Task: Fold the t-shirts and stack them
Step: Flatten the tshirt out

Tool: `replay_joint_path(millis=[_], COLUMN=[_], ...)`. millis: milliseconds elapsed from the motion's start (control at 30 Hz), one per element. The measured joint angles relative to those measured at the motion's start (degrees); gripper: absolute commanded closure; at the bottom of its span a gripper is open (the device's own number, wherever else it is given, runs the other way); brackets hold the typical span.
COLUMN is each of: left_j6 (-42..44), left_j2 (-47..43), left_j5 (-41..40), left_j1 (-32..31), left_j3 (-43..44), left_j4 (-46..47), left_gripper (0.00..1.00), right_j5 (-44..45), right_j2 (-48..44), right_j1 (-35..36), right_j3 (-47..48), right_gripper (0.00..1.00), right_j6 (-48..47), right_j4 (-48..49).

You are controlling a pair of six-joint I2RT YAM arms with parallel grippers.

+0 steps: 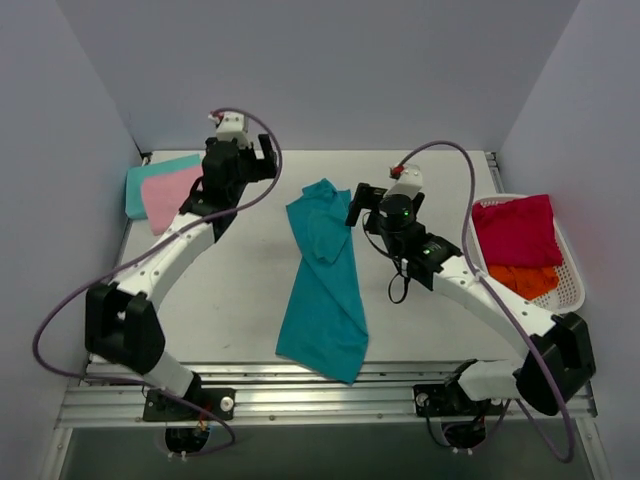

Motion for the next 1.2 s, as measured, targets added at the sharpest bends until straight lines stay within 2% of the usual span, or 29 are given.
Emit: replay_joint_path(millis=[100,233,400,567,900,1200], left_j6=[-0.04,-1.6,-3.02,-3.1,-3.96,-5.38], left_j2=[9.42,20.46,31.8,40.13,42.25,47.67], left_j5=[3.13,7.1,14.14,17.9,18.36,17.25], left_j1=[1.07,1.55,0.76,-2.64,-12.22,-14.64], left_j3=[10.32,18.14,26.49,34.49,35.76,40.59], left_j4=[-5.33,-9.88,-17.16,-22.08,-25.51,-28.85], left_gripper=[0.06,0.06,0.05,0.04,0.04,0.04], right_j5=[1.25,3.43,5.4,8.31,11.85,13.33], right_j2=[-8.61,-16.22,-20.59,-20.55,-16.7,-16.81], right_j1=[0.63,1.75,3.52,4.02,4.07,4.28], right_j3=[-5.29,-12.11,-19.91,-21.11,-21.03,-21.0], right_gripper=[0.0,0.02,0.02,0.02,0.03,0.03], right_j6=[2.01,5.79,8.61,9.55,11.17,12.09], right_j4=[0.04,-0.11,-0.52,-1.03,-2.29,-3.37])
